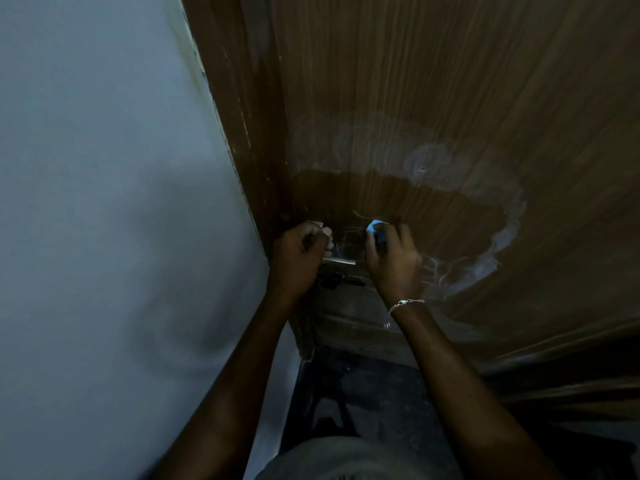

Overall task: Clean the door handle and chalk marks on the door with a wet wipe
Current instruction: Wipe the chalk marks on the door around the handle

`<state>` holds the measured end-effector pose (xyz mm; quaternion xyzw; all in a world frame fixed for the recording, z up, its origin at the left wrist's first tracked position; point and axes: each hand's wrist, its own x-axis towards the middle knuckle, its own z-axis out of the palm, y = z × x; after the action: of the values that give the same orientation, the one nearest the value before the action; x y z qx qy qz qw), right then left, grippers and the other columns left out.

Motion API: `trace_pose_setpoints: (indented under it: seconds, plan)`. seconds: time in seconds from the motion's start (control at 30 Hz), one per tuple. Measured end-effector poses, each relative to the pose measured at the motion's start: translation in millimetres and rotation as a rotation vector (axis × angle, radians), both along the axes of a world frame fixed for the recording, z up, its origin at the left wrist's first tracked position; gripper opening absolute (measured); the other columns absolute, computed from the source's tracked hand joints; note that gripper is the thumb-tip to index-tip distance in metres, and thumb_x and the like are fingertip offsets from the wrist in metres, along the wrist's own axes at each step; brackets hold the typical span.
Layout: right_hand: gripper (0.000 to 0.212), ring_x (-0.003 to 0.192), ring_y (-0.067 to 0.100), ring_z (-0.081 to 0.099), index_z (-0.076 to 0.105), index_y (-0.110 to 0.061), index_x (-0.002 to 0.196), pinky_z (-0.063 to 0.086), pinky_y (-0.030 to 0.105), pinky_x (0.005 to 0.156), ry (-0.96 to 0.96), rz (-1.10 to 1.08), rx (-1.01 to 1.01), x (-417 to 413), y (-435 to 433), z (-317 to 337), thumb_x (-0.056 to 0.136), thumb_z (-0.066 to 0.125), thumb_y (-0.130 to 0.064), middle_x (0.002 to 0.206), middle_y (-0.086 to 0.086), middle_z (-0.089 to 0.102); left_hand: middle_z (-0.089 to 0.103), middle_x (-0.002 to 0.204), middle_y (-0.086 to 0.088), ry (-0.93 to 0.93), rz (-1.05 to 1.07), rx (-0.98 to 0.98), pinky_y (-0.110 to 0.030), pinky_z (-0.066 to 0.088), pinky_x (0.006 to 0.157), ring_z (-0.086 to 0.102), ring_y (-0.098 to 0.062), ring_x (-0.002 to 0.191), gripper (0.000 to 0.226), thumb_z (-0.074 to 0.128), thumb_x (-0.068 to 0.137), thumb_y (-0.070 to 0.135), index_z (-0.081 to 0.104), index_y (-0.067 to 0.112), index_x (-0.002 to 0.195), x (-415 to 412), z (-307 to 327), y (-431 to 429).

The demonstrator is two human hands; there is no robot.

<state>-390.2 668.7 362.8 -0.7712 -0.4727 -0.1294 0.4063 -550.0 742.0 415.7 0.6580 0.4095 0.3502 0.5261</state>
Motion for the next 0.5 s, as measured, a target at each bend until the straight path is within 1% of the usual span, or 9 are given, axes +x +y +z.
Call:
trace_pose_setpoints:
  seconds: [0.07, 0.1, 0.17, 0.23, 0.3, 0.33, 0.4, 0.43, 0.5]
  plan:
    - [0.010, 0.072, 0.021, 0.059, 0.064, -0.011, 0.102, 0.052, 0.036, 0.058, -0.026, -0.002, -0.038, 8, -6, -6, 0.093, 0.062, -0.016, 0.098, 0.008, 0.058, 0.073, 0.087, 0.001, -0.006, -0.002, -0.003, -0.014, 0.053, 0.066, 0.070, -0.004, 0.076, 0.017, 0.058, 0.099, 0.024, 0.069, 0.011, 0.098, -1, 0, 0]
    - [0.011, 0.074, 0.022, 0.060, 0.064, -0.011, 0.103, 0.052, 0.036, 0.061, -0.024, 0.003, -0.028, 13, -11, -7, 0.094, 0.061, -0.014, 0.098, 0.008, 0.059, 0.073, 0.086, 0.001, -0.010, -0.002, -0.004, -0.015, 0.053, 0.066, 0.071, -0.005, 0.076, 0.017, 0.058, 0.099, 0.024, 0.069, 0.011, 0.098, -2, 0, 0]
    - [0.013, 0.079, 0.021, 0.061, 0.065, -0.010, 0.105, 0.052, 0.032, 0.066, -0.029, 0.001, 0.039, 19, -18, -4, 0.093, 0.061, -0.011, 0.098, 0.008, 0.062, 0.073, 0.086, 0.000, -0.019, 0.001, 0.001, -0.015, 0.053, 0.065, 0.071, -0.006, 0.076, 0.018, 0.058, 0.098, 0.024, 0.069, 0.010, 0.100, -4, 0, 1]
    - [0.014, 0.080, 0.017, 0.059, 0.066, -0.009, 0.106, 0.048, 0.025, 0.067, -0.051, 0.003, 0.082, 17, -15, 5, 0.092, 0.063, -0.008, 0.097, 0.008, 0.063, 0.072, 0.086, 0.000, -0.015, 0.002, 0.004, -0.013, 0.052, 0.065, 0.071, -0.005, 0.076, 0.019, 0.058, 0.099, 0.024, 0.069, 0.008, 0.102, -6, 0, 3]
    - [0.019, 0.078, 0.016, 0.058, 0.066, -0.010, 0.108, 0.040, 0.016, 0.066, -0.096, 0.054, 0.007, 8, -5, 9, 0.089, 0.065, -0.006, 0.097, 0.007, 0.061, 0.073, 0.086, 0.000, -0.006, 0.000, 0.004, -0.015, 0.053, 0.066, 0.071, -0.005, 0.076, 0.020, 0.058, 0.099, 0.024, 0.069, 0.007, 0.102, -6, -1, 3]
    - [0.023, 0.077, 0.018, 0.059, 0.066, -0.011, 0.110, 0.040, 0.017, 0.065, -0.113, 0.091, -0.061, 4, -1, 7, 0.088, 0.065, -0.005, 0.099, 0.006, 0.060, 0.073, 0.086, 0.000, -0.005, -0.001, 0.000, -0.018, 0.055, 0.067, 0.071, -0.006, 0.076, 0.020, 0.059, 0.098, 0.024, 0.069, 0.008, 0.102, -5, -1, 4]
    - [0.028, 0.075, 0.024, 0.062, 0.064, -0.013, 0.114, 0.046, 0.026, 0.063, -0.110, 0.140, -0.161, 3, -1, 0, 0.087, 0.065, -0.005, 0.101, 0.007, 0.059, 0.073, 0.086, 0.000, -0.009, -0.003, -0.002, -0.026, 0.059, 0.072, 0.073, -0.010, 0.077, 0.019, 0.059, 0.098, 0.025, 0.070, 0.010, 0.100, -5, 0, 4]
    - [0.029, 0.076, 0.026, 0.063, 0.064, -0.012, 0.114, 0.049, 0.028, 0.063, -0.097, 0.141, -0.160, 5, -5, -2, 0.086, 0.064, -0.004, 0.102, 0.008, 0.059, 0.073, 0.086, 0.000, -0.011, -0.004, 0.005, -0.027, 0.060, 0.073, 0.073, -0.011, 0.078, 0.019, 0.059, 0.098, 0.025, 0.070, 0.011, 0.100, -6, 1, 5]
    - [0.027, 0.079, 0.028, 0.064, 0.065, -0.010, 0.113, 0.054, 0.033, 0.065, -0.075, 0.102, -0.093, 12, -11, 2, 0.087, 0.061, -0.005, 0.103, 0.010, 0.060, 0.073, 0.087, 0.000, -0.011, 0.000, 0.014, -0.024, 0.059, 0.072, 0.073, -0.010, 0.077, 0.018, 0.058, 0.098, 0.025, 0.070, 0.011, 0.100, -8, 3, 5]
